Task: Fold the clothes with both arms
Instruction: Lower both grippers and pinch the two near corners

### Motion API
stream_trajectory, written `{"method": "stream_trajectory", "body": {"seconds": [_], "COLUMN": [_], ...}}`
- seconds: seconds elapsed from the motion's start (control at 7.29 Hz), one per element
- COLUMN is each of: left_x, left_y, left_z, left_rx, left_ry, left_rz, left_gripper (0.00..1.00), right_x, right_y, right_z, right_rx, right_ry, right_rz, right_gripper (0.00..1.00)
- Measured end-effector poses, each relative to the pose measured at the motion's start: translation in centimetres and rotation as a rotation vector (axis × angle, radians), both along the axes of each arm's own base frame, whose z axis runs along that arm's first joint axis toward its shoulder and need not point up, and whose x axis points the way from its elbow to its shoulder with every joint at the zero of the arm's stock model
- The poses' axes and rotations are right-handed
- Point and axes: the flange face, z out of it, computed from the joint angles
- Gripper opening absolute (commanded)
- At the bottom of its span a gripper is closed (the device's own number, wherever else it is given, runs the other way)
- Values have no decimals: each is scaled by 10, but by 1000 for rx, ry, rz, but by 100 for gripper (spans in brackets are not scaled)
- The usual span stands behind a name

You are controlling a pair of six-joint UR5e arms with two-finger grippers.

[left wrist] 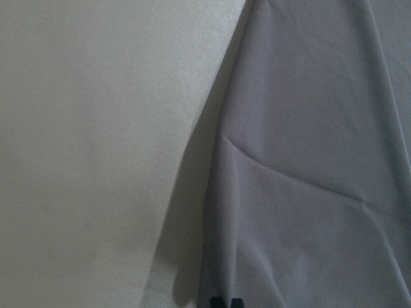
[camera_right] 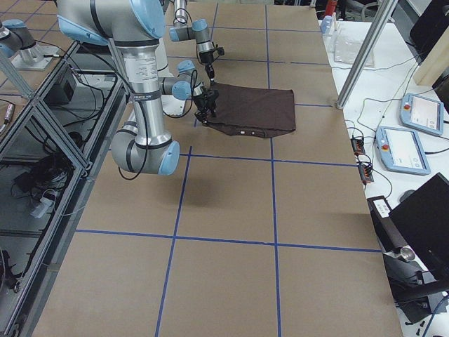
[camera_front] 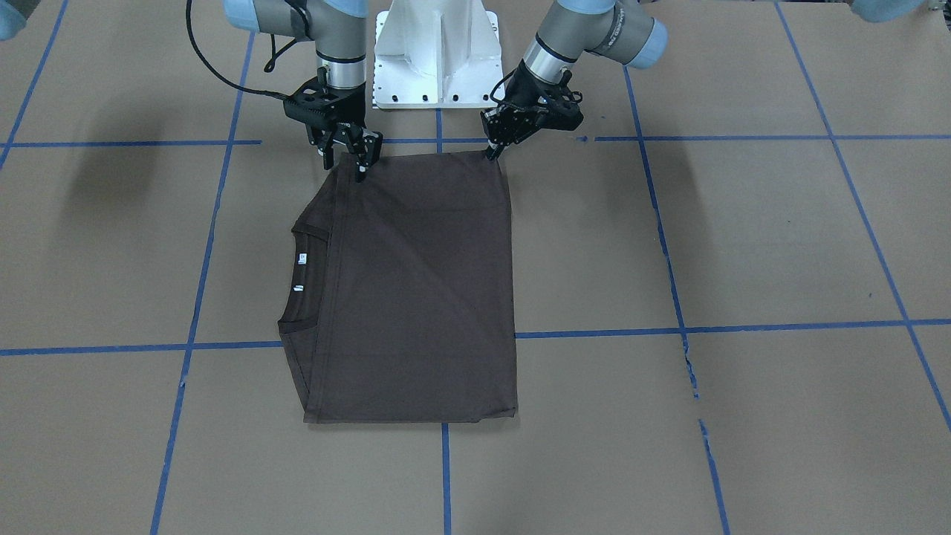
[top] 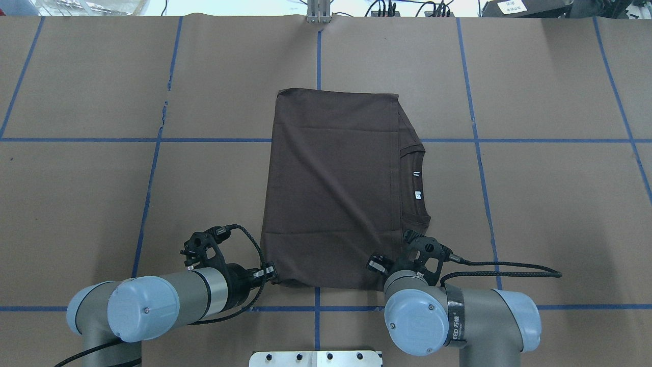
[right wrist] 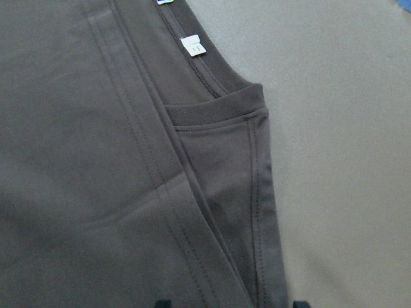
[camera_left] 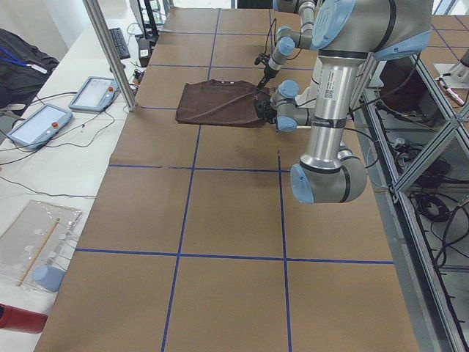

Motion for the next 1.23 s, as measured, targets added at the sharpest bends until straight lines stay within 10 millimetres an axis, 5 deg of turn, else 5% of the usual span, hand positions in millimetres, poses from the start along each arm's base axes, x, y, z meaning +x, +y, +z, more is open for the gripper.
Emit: {"method": "stream_trajectory", "body": {"seconds": [0.69,0.82,0.96,1.1,1.23], "left_x": [-1,-1,-2,-2,-2], "left_y": [0,0,-1,-1,-1], "left_z": [-1,-2,-2,-2,-2], "left_rx": [0,1,1,1,1], "left_ry": [2,4,4,4,4], "left_rz": [-1,-1,-1,-1,-1], "left_gripper": [0,0,0,0,0], "right_x": [-3,-3,-4,-4,-4], "right_y": [2,2,2,2,1], "right_z": [3,4,5,5,5], "right_rx": [-1,-1,-1,-1,-7], "right_ry": [8,10,11,10,6], "right_rz": [-2,-3,-3,-2,8], "right_gripper": [69,58,35,0,0]}}
